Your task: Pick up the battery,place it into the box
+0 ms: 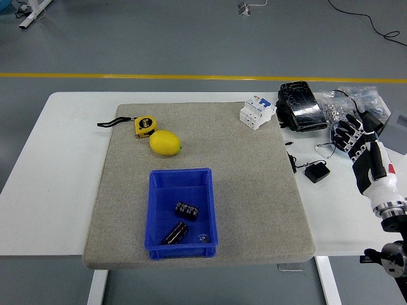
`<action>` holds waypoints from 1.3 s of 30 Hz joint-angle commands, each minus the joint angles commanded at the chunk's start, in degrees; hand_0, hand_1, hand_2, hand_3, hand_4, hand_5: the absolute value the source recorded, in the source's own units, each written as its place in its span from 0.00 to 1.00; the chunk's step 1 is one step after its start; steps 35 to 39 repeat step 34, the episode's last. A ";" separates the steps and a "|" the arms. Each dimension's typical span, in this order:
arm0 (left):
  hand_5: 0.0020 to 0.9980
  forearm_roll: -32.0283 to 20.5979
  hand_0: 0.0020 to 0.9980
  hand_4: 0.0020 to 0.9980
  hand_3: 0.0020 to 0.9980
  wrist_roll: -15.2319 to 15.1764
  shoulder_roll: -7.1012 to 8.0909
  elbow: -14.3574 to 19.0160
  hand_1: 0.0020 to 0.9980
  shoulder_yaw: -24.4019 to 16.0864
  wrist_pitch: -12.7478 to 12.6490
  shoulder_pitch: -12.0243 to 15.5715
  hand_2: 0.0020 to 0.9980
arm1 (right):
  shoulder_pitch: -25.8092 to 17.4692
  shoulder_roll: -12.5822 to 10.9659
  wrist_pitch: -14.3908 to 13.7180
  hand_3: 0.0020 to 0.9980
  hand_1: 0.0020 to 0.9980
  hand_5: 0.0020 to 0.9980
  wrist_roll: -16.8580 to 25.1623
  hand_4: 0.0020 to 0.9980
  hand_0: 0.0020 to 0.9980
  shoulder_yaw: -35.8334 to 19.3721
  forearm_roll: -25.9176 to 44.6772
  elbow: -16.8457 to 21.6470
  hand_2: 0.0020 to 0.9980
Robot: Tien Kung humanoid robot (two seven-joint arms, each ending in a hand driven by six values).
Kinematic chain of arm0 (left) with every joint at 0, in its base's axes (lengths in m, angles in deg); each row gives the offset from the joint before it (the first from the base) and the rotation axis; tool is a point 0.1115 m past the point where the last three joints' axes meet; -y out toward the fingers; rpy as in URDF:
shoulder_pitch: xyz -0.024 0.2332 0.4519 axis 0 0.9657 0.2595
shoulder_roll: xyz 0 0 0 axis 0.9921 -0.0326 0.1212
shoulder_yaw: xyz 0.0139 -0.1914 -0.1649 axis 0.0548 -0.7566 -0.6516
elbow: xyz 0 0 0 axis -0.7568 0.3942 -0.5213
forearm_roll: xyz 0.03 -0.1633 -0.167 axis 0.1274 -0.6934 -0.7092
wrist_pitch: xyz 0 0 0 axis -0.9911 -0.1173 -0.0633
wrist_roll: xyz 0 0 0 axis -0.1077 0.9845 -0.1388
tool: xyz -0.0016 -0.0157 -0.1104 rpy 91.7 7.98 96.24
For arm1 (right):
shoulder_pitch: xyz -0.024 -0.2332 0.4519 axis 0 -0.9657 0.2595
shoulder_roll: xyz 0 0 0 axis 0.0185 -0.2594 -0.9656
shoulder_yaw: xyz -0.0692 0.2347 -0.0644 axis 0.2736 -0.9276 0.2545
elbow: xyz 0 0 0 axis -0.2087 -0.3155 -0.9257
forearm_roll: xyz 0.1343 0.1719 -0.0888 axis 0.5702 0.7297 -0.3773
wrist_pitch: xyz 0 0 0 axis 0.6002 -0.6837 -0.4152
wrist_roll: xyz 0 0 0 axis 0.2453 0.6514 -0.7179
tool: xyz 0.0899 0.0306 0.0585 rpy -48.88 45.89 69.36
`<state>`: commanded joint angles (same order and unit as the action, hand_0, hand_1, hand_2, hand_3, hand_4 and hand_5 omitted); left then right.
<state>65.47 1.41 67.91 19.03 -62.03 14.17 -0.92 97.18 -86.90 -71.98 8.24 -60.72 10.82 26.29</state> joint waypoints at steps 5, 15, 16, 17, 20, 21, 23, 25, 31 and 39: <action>0.58 -0.39 0.58 0.63 0.57 -0.15 0.04 0.03 0.58 0.32 -0.04 -0.09 0.61 | 0.18 0.04 0.04 0.90 0.87 0.97 0.02 1.00 0.91 -0.04 0.04 -0.04 0.87; 0.58 -0.03 0.58 0.63 0.57 0.02 0.09 0.10 0.58 0.22 -0.03 -0.09 0.61 | 0.22 0.05 -0.11 0.90 0.86 0.97 0.01 1.00 0.90 -0.25 0.28 -0.15 0.86; 0.58 -0.01 0.58 0.63 0.58 0.03 0.09 0.10 0.58 0.21 -0.02 -0.07 0.61 | 0.24 0.06 -0.10 0.90 0.82 0.97 -0.03 1.00 0.87 -0.23 0.33 -0.17 0.84; 0.58 0.01 0.58 0.63 0.58 0.04 0.10 0.10 0.58 0.19 -0.02 -0.07 0.61 | 0.26 0.07 -0.08 0.90 0.82 0.97 -0.08 1.00 0.87 -0.22 0.37 -0.18 0.84; 0.58 0.06 0.58 0.63 0.58 0.03 0.10 0.12 0.58 0.21 0.00 -0.07 0.61 | 0.34 0.10 -0.25 0.90 0.82 0.97 -0.08 1.00 0.87 -0.23 0.39 -0.18 0.84; 0.58 0.04 0.58 0.63 0.58 0.02 0.11 0.13 0.58 0.24 0.01 -0.07 0.61 | 0.35 0.11 -0.28 0.90 0.82 0.97 -0.07 1.00 0.87 -0.24 0.41 -0.18 0.84; 0.58 -0.04 0.58 0.63 0.57 -0.02 0.11 0.13 0.58 0.29 0.01 -0.08 0.61 | 0.33 0.10 -0.39 0.91 0.65 0.97 0.01 1.00 0.74 -0.27 0.50 -0.19 0.70; 0.58 -0.09 0.58 0.63 0.57 -0.03 0.11 0.13 0.58 0.32 0.00 -0.09 0.61 | 0.33 0.10 -0.45 0.91 0.65 0.97 0.03 1.00 0.74 -0.34 0.55 -0.23 0.70; 0.58 0.26 0.58 0.63 0.57 0.16 0.15 0.17 0.58 0.15 -0.02 -0.04 0.61 | 0.35 0.10 -0.45 0.92 0.33 0.96 -0.01 1.00 0.46 -0.38 0.73 -0.45 0.41; 0.58 0.72 0.58 0.63 0.57 0.35 0.19 0.18 0.58 -0.11 0.01 0.08 0.61 | 0.33 0.12 -0.07 0.92 0.33 0.96 0.02 1.00 0.46 -0.25 0.84 -0.59 0.41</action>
